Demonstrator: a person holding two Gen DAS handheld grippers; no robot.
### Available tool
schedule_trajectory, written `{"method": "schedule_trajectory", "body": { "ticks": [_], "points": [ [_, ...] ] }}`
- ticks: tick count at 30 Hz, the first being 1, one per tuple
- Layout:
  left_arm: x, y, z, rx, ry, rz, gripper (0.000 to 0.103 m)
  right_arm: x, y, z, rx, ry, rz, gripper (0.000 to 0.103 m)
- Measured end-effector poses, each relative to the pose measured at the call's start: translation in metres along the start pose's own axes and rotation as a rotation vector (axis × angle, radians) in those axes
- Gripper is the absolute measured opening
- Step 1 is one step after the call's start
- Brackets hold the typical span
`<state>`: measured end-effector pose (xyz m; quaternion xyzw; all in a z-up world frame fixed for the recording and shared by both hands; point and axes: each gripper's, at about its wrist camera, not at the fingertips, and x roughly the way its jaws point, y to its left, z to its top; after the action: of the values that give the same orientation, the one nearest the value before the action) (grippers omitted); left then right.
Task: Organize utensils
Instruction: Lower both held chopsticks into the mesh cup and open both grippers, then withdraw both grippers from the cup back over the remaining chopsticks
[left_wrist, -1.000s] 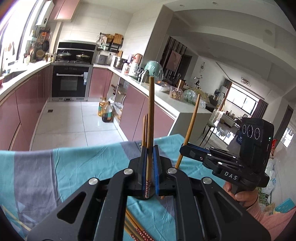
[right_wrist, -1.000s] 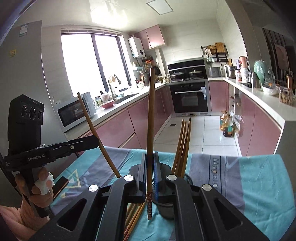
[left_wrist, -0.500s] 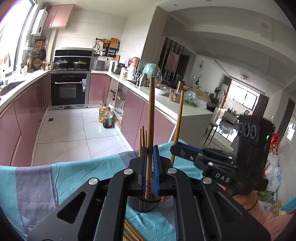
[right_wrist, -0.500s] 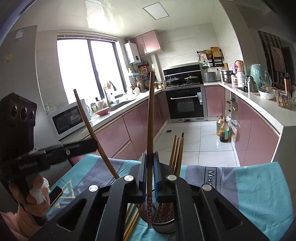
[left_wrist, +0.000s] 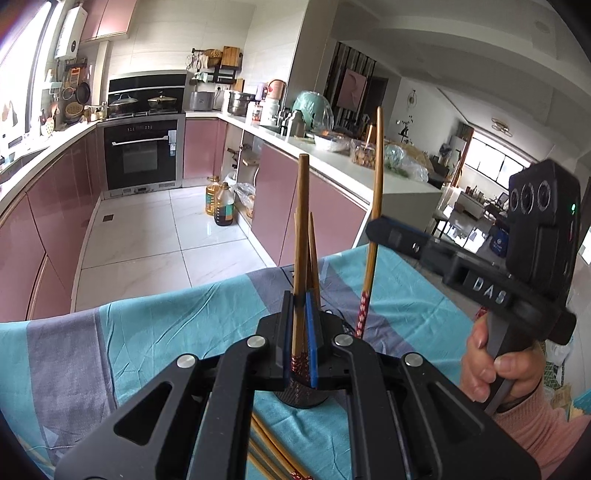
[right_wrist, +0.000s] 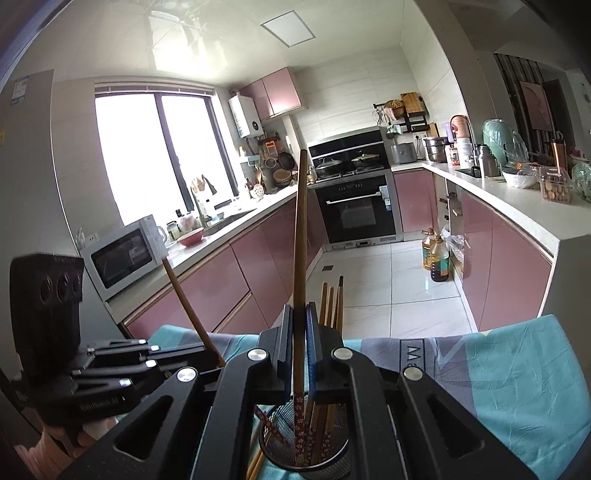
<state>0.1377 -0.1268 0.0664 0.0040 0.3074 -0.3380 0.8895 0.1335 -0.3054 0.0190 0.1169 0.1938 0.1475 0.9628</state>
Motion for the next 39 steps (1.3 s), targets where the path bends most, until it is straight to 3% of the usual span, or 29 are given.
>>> {"method": "schedule_trajectory", "body": {
  "ticks": [6,19,25,31,34,37,39],
  "points": [
    [0.014,0.002,-0.006,0.014,0.039,0.0,0.007,0.009,0.0,-0.008,-0.017,0.065,-0.014,0.006],
    [0.051,0.013,-0.006,0.016,0.128,0.024,0.007,0.047,-0.009,-0.043,-0.023,0.294,-0.066,0.006],
    [0.061,0.012,-0.005,0.006,0.123,0.037,0.012,0.051,-0.016,-0.049,0.014,0.299,-0.087,0.009],
    [0.053,0.016,-0.012,-0.005,0.093,0.05,0.014,0.044,-0.016,-0.051,0.019,0.272,-0.091,0.019],
    [0.043,0.019,-0.019,-0.016,0.067,0.064,0.023,0.038,-0.014,-0.051,0.012,0.255,-0.085,0.022],
    [0.027,0.021,-0.03,-0.008,0.029,0.087,0.029,0.027,-0.007,-0.051,-0.01,0.233,-0.056,0.037],
    [0.015,0.023,-0.038,-0.007,0.006,0.099,0.033,0.018,-0.001,-0.051,-0.034,0.219,-0.029,0.038]
  ]
}}
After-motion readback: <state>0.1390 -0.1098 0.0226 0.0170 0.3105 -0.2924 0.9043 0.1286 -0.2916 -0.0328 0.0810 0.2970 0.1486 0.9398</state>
